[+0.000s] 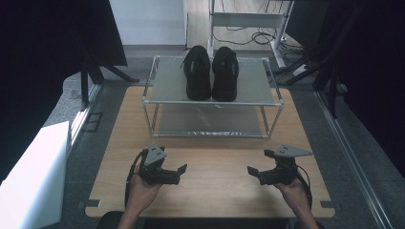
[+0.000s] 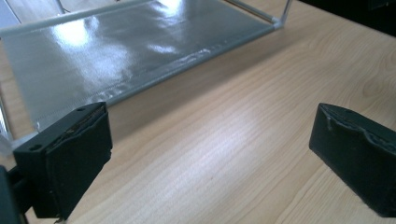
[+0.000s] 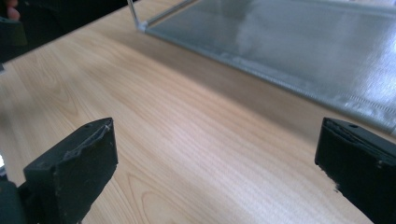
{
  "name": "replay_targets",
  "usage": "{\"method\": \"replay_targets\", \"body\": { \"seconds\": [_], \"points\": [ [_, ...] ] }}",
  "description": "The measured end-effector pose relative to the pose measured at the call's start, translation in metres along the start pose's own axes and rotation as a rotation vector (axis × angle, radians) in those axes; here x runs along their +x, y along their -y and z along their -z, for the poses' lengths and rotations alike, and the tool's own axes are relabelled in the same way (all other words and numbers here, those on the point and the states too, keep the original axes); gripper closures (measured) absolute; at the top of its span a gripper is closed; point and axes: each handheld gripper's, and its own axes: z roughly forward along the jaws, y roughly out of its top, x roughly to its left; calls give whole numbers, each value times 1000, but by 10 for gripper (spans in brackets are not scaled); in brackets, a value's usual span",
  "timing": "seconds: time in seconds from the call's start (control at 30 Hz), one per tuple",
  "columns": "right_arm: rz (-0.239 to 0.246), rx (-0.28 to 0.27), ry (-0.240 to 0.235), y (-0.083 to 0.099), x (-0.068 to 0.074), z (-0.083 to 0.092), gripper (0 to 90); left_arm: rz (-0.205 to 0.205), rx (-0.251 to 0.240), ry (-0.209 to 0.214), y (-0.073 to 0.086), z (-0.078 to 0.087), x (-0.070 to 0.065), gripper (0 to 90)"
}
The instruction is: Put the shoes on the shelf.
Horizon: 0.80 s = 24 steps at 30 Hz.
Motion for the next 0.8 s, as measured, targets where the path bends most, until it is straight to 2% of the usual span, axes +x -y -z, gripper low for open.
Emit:
{"method": "replay_targets", "body": {
  "seconds": [0.17, 0.37, 0.57, 0.8],
  "points": [
    [0, 29, 6, 14, 1, -10, 0, 1, 18, -7, 15, -6, -2, 0],
    [13, 65, 10, 29, 3, -22, 0, 1, 73, -17, 33, -18, -5, 0],
    [57, 134, 22, 43, 5, -36, 0, -38, 161, -49, 47, -32, -10, 0],
    [110, 205, 22, 52, 10, -47, 0, -102, 248, -73, 53, -45, -18, 0]
  ]
}}
